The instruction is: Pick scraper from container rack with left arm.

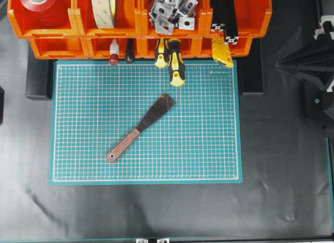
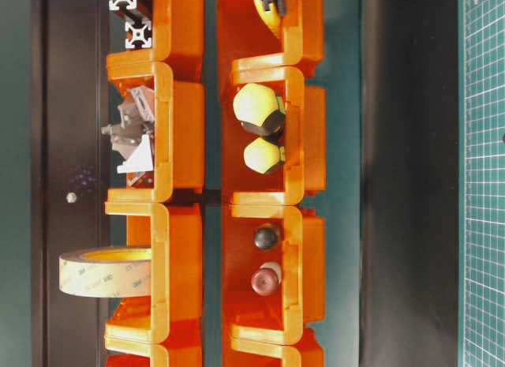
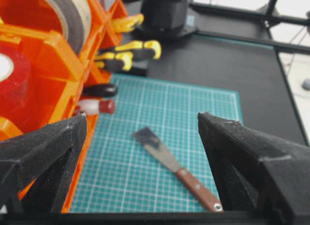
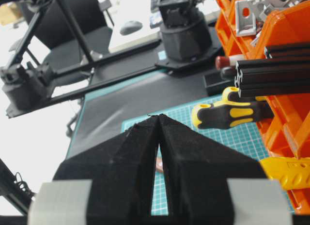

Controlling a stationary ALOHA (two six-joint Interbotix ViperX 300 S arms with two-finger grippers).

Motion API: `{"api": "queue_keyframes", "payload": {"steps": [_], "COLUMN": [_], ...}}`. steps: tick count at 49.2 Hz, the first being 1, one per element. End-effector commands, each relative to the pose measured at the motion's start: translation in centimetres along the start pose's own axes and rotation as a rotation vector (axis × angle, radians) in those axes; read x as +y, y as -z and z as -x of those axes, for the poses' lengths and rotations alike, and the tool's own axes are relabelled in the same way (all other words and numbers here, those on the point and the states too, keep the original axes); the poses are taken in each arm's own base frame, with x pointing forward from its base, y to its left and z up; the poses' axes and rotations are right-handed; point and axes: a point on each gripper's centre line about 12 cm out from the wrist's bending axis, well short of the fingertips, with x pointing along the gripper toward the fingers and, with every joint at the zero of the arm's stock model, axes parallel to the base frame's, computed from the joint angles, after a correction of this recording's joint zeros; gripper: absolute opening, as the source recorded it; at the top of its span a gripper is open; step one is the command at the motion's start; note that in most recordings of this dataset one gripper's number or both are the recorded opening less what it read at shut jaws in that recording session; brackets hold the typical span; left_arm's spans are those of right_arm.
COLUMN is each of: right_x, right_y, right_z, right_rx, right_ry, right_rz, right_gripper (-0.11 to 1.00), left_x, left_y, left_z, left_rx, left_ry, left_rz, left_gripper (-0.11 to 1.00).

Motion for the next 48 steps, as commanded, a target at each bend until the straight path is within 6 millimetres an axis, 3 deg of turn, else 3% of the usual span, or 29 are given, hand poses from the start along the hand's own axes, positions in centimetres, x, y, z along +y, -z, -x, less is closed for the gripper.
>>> {"api": "queue_keyframes", "payload": {"steps": [1,48], "right_x": [0.26,0.06], "right_y": [-0.81,-0.34], "right_z": [-0.08,-0.11], "right_rx": [-0.026,-0.031], "right_ry": [-0.008,-0.004], "right_rz": [0.003,0.095], "right_gripper": [-0.01,-0.01], "left_x": [0.08,0.60], "left_y": [-0.35,-0.14], "left_z": [-0.04,-0.12], "left_rx": [-0.008,-0.014], "left_ry": [-0.010,-0.041], "left_rz": [0.002,0.041], "left_gripper": [0.91,0.89]}}
